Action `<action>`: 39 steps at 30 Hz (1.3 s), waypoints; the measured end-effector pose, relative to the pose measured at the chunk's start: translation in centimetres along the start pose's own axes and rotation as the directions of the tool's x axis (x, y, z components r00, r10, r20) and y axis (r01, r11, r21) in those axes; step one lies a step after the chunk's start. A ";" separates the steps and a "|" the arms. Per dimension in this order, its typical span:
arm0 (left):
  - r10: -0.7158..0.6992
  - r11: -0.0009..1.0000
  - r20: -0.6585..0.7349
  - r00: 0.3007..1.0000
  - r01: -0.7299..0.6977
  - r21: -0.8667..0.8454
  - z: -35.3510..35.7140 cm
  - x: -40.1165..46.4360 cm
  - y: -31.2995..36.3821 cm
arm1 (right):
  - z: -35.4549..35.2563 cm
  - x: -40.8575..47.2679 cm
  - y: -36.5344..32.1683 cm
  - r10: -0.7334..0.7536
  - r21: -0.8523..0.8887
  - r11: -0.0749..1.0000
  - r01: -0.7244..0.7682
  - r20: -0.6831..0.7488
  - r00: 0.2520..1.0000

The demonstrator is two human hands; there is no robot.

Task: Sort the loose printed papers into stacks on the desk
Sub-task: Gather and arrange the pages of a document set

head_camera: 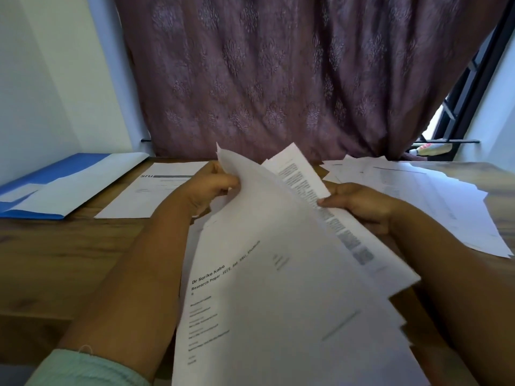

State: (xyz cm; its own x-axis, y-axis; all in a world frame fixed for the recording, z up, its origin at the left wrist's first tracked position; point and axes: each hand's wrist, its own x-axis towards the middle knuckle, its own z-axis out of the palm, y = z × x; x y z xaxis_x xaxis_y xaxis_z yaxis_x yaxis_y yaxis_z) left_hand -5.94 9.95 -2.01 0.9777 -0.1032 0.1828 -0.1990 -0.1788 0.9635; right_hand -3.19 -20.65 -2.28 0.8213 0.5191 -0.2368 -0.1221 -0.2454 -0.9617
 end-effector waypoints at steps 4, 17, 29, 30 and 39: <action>-0.091 0.988 0.209 0.974 0.063 0.138 0.6 0.2 -0.4 | 1.8 0.1 1.0 0.113 -0.161 0.984 -0.070 0.277 0.954; -0.314 0.869 0.288 0.904 0.152 0.471 0.4 0.2 -0.3 | 2.7 -0.4 0.3 0.116 0.032 0.990 -0.136 0.358 0.926; -0.361 0.796 0.214 0.907 0.180 0.578 0.3 1.3 -0.9 | 4.1 1.1 0.3 -0.052 -0.905 0.375 -0.199 -0.235 0.971; -0.366 0.792 0.218 0.905 0.181 0.582 0.2 1.5 -1.0 | 4.4 1.2 0.2 -0.052 -0.906 0.363 -0.216 -0.251 0.967; -0.286 0.806 0.175 0.942 0.138 0.575 1.0 2.3 -1.7 | 4.5 0.7 0.4 -0.033 -0.861 0.475 -0.183 -0.225 0.974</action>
State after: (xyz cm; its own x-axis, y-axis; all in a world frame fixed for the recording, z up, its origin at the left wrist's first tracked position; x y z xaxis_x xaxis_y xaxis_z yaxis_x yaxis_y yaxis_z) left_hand -3.46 9.01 -3.47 0.9664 -0.2169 -0.1377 -0.0635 -0.7211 0.6900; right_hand -5.18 -16.66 -3.44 0.9292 0.3295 -0.1676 0.2717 -0.9162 -0.2945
